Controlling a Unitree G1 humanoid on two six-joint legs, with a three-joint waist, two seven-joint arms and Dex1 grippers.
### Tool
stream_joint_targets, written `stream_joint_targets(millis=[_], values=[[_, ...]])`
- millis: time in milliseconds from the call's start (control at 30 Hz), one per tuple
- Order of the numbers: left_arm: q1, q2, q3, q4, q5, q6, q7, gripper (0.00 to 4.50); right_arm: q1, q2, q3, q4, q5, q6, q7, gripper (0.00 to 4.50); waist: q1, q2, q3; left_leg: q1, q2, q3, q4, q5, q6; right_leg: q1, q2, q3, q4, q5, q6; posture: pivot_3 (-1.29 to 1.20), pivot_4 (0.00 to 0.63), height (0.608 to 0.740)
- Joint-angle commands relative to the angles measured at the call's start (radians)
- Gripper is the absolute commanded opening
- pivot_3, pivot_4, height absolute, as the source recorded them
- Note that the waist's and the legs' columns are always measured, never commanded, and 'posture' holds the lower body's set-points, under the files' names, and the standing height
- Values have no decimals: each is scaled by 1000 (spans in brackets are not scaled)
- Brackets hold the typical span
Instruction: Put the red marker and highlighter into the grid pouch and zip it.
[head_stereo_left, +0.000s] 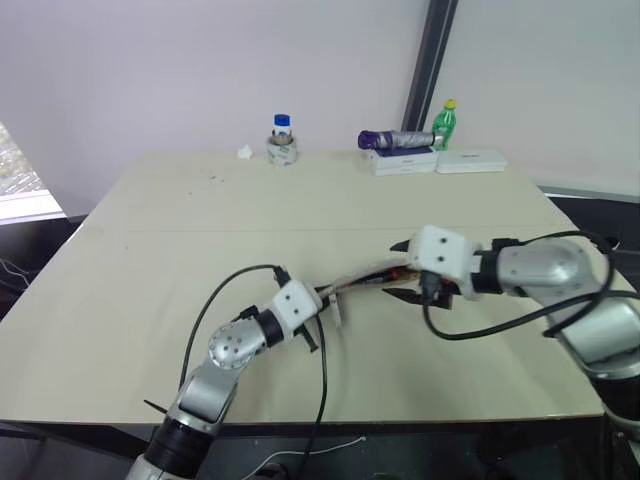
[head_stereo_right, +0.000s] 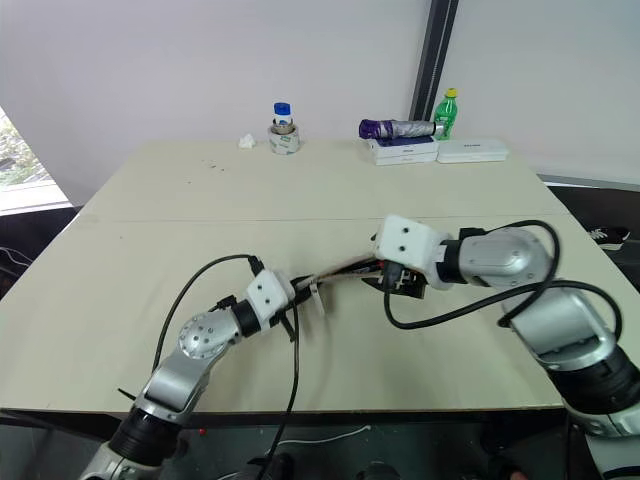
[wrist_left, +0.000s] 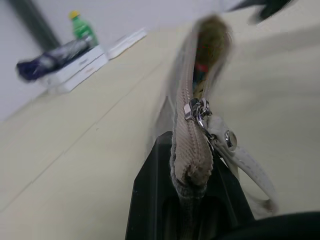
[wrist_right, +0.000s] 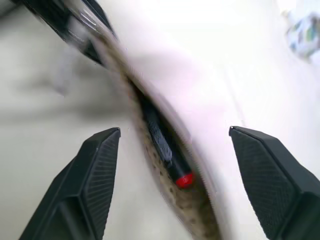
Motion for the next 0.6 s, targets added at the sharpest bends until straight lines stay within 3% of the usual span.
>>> stream_joint_targets(millis=[33,133,267,433,600], values=[[-57,-54,61,-46,-95,163,47,0,3,18,-108,-46,105,70,-12,3714,-1,0,0,0,0,0,0,0,0,0,0,0,0,0,0,0,150,737],[-116,-108,109,-44,-172,307,83,0,-2,67,-141,-63,172,158,-64,3714,-4,0,0,0,0,0,0,0,0,0,1,0,0,0,0,0,150,737],[-186,-137,136,-24,-237,430,94,0,5,144,-87,-60,162,230,-180,3714,-4,0,0,0,0,0,0,0,0,0,1,0,0,0,0,0,150,737],[-269,-193,188,15,-315,515,137,0,-28,300,-17,13,110,292,-368,3714,-3,0,0,0,0,0,0,0,0,-1,1,0,1,0,0,0,150,737],[-303,-221,207,30,-353,544,156,0,-49,374,3,45,110,295,-427,3714,-3,0,0,0,-1,0,0,0,0,-1,0,0,1,0,0,0,150,737]])
